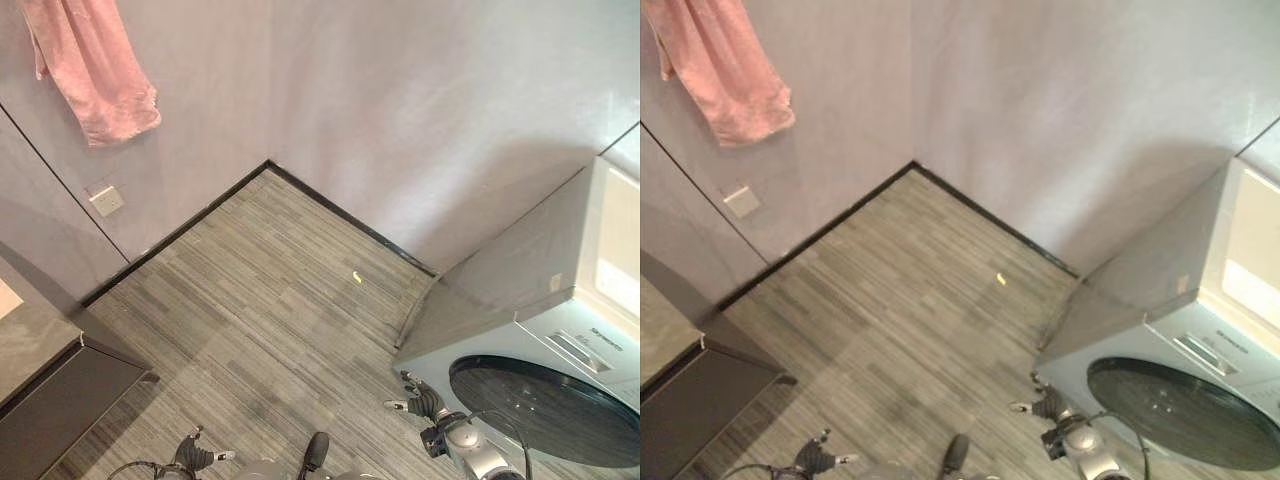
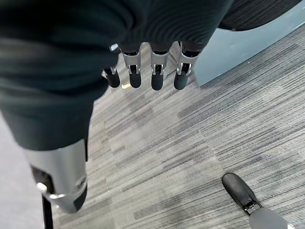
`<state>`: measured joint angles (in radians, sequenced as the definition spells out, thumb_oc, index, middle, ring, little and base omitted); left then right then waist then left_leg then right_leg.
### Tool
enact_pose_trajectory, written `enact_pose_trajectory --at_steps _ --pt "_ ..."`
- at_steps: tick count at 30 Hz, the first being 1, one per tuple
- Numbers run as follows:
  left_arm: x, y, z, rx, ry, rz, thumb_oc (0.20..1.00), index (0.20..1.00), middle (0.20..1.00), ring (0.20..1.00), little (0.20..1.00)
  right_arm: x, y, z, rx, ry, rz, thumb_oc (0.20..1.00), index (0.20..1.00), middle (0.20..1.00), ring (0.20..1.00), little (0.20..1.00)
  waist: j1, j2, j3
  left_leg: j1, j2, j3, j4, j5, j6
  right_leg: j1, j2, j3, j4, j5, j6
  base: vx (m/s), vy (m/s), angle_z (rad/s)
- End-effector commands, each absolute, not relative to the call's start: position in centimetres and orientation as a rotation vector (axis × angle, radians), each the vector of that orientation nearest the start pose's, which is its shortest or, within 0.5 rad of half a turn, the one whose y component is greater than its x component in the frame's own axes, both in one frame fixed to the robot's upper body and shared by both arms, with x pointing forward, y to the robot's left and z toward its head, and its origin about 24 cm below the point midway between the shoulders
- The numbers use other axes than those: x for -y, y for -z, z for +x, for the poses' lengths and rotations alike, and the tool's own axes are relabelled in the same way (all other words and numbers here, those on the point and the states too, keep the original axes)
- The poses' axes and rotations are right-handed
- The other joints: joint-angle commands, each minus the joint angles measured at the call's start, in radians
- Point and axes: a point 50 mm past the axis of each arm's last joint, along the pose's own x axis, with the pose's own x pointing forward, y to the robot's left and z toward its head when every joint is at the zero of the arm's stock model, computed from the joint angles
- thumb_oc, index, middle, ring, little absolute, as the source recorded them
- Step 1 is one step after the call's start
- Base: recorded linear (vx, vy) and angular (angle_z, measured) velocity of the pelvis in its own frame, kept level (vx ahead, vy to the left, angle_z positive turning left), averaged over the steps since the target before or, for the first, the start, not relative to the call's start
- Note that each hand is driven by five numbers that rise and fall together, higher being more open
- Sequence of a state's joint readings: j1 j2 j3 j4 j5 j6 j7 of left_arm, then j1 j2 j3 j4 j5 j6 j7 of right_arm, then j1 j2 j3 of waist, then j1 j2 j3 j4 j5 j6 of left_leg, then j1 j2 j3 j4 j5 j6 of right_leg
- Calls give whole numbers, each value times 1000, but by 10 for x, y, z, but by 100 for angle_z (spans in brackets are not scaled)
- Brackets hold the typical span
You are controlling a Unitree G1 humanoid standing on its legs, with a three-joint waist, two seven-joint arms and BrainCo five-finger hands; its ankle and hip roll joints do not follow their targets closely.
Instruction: Put brush and paste in cup on sink, flatten towel.
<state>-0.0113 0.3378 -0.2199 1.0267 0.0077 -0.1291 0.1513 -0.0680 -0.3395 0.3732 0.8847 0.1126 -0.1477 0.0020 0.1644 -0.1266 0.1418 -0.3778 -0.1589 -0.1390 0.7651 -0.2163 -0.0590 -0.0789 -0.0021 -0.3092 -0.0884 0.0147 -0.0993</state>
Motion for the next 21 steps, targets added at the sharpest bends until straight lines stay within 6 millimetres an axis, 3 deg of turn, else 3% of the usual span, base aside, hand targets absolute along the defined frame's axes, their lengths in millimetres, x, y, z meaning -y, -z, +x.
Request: enact_pose_trajectory --at_steps 1,2,3,5,7,11,12,15,16,17,18,19,21 --pt "-257 127 142 -860 -91 506 1000 1000 1000 1000 1000 218 110 179 -703 -139 -370 1000 1000 1000 1000 1000 -21 -15 -49 152 39 -41 -674 176 58 11 -37 -24 51 -35 204 323 316 95" --pt "-254 125 146 -845 -76 507 1000 1000 1000 1000 1000 216 108 183 -691 -147 -383 1000 1000 1000 1000 1000 -23 2 -56 105 51 87 -653 203 50 15 -40 -23 82 -60 207 326 342 60" --pt "-257 126 143 -853 -86 502 1000 1000 1000 1000 1000 210 110 184 -695 -171 -393 1000 1000 1000 1000 1000 -16 4 -60 160 44 58 -689 193 72 31 -51 -24 116 -77 208 404 380 11" --pt "-259 126 140 -863 -89 504 1000 1000 1000 1000 1000 204 109 188 -682 -170 -367 1000 1000 1000 1000 1000 -22 2 -74 183 48 52 -711 195 84 39 -63 -29 155 -88 210 270 218 -61" --pt "-264 124 140 -858 -94 517 1000 1000 1000 1000 1000 191 107 193 -657 -194 -331 1000 1000 1000 1000 1000 -23 11 -73 224 51 28 -727 188 112 -4 -80 3 325 -83 227 213 209 -73" --pt "-259 119 152 -812 -38 553 1000 1000 1000 1000 1000 189 104 195 -634 -209 -327 1000 1000 1000 1000 1000 -60 38 -58 246 42 -50 -706 184 130 -77 -46 93 504 -39 243 141 75 63" --pt "-257 118 152 -806 -25 557 1000 1000 1000 1000 1000 190 103 194 -627 -210 -316 1000 1000 1000 1000 1000 -69 45 -63 251 43 -68 -709 188 129 -95 -43 110 488 -33 240 166 13 108" --pt "-257 119 151 -809 -27 562 1000 1000 1000 1000 1000 192 104 191 -633 -210 -309 1000 1000 1000 1000 1000 -72 67 -62 275 75 -95 -720 172 113 -111 -113 96 381 -39 228 157 -68 93" --pt "-257 119 151 -808 -27 562 1000 1000 1000 1000 1000 192 104 191 -633 -209 -309 1000 1000 1000 1000 1000 -73 69 -58 281 77 -97 -721 170 113 -104 -111 94 378 -39 228 222 -181 96" --pt "-256 120 151 -811 -30 561 1000 1000 1000 1000 1000 194 103 192 -635 -217 -328 1000 1000 1000 1000 1000 -74 79 -50 297 99 -127 -710 146 98 -141 -165 155 257 7 241 157 -133 38" --pt "-256 120 151 -811 -30 561 1000 1000 1000 1000 1000 194 103 192 -635 -216 -328 1000 1000 1000 1000 1000 -75 79 -51 295 98 -127 -710 148 99 -140 -165 154 252 11 241 324 -262 3" --pt "-254 121 152 -807 -25 570 1000 1000 1000 1000 1000 197 103 192 -635 -220 -363 1000 1000 1000 1000 1000 -86 66 -46 306 94 -167 -688 140 90 -143 -140 238 262 28 269 169 -131 -10" --pt "-256 121 151 -809 -28 571 1000 1000 1000 1000 1000 199 104 190 -643 -223 -373 1000 1000 1000 1000 1000 -83 56 -49 308 95 -181 -688 137 83 -124 -136 215 249 8 264 225 -249 35"
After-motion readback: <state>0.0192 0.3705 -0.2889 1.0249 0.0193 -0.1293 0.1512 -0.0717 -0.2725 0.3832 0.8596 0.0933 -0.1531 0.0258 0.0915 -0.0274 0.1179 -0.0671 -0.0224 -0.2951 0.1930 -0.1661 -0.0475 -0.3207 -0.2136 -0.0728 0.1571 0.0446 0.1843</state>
